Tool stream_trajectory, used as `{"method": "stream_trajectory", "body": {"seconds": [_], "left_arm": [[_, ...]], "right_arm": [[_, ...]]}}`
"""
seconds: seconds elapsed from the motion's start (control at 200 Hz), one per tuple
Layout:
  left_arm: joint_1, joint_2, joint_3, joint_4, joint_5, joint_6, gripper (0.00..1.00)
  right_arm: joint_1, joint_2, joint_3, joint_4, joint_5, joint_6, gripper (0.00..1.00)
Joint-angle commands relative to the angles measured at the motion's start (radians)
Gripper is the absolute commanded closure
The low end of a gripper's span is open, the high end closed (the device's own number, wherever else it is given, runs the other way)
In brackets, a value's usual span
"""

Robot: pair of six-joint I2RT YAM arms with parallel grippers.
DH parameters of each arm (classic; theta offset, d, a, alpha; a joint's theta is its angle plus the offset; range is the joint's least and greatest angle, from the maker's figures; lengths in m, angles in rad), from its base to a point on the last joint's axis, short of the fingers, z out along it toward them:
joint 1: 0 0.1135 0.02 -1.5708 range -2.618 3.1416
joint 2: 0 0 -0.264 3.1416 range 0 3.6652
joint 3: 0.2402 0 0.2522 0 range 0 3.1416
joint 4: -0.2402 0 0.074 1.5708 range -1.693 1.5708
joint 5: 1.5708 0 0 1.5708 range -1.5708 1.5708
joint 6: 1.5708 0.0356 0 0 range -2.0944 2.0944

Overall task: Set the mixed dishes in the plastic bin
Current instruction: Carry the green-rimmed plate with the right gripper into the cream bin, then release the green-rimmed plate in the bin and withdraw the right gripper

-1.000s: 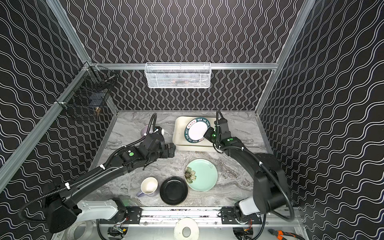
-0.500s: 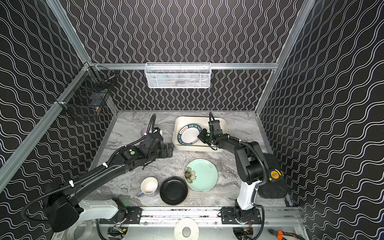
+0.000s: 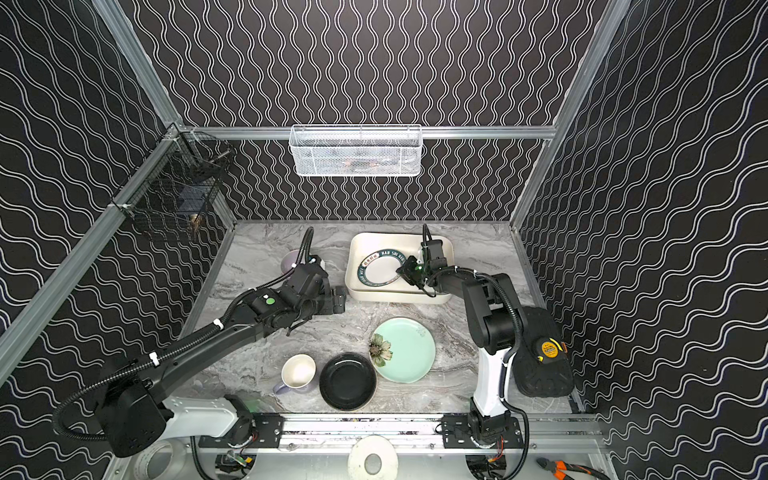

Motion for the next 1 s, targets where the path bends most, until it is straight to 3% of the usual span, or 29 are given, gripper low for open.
{"method": "stream_trajectory", "body": {"seconds": [0.0,0.17,0.756,0.876,0.996], "left_arm": [[0.004,0.006,0.007,0.013,0.005,0.000,0.01],[0.005,0.002,0.008,0.011,0.003,-0.002,0.01],[0.015,0.006,0.001,0.021,0.008,0.002,0.01],[0.018,0.010,0.001,0.025,0.015,0.002,0.01],[0.020,0.007,0.000,0.027,0.020,-0.002,0.01]], "right_arm": [[-0.008,0.007,0.004,0.011,-0.018,-0.010,0.76],[-0.011,0.006,0.012,-0.027,-0.017,-0.026,0.61],[-0.032,0.063,0.126,-0.164,0.016,-0.093,0.56],[-0.045,0.026,0.103,-0.152,0.020,-0.113,0.37],[-0.044,-0.040,0.094,-0.181,0.048,-0.162,0.35]]}}
